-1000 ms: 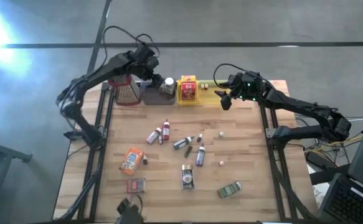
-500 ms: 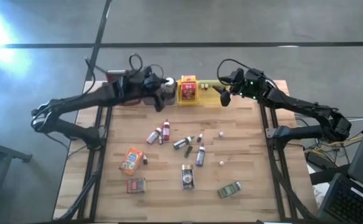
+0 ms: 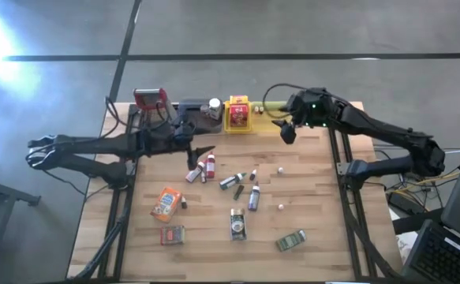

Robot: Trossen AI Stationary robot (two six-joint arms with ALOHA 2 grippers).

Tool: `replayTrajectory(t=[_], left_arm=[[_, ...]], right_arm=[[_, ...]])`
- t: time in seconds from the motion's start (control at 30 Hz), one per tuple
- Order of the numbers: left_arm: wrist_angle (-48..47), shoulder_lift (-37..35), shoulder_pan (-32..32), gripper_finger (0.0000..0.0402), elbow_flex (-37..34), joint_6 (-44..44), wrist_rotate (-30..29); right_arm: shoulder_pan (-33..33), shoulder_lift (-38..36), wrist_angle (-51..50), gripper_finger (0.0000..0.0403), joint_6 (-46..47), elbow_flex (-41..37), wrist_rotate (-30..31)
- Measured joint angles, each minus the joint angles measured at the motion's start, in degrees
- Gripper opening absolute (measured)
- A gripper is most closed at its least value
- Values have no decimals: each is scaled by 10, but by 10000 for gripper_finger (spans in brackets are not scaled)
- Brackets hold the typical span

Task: Pick & Place Kitchen Items
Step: Put the black food coloring bottle into the light yellow bin

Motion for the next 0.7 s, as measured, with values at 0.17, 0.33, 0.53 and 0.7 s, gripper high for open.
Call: replayTrajectory(t=[0.17, 0.33, 0.53, 0.7], left_arm=[[9, -10, -5, 268, -22, 10, -3], [8, -10, -5, 268, -36, -11, -3], [5, -10, -5, 268, -55, -24, -3], [7, -9, -5, 268, -58, -38, -3]], right_arm=[[50, -1, -157, 232, 6, 57, 56], [75, -1, -238, 220, 45, 74, 55], [100, 1, -281, 221, 89, 42, 47], [129, 25, -281, 216, 114, 15, 44]])
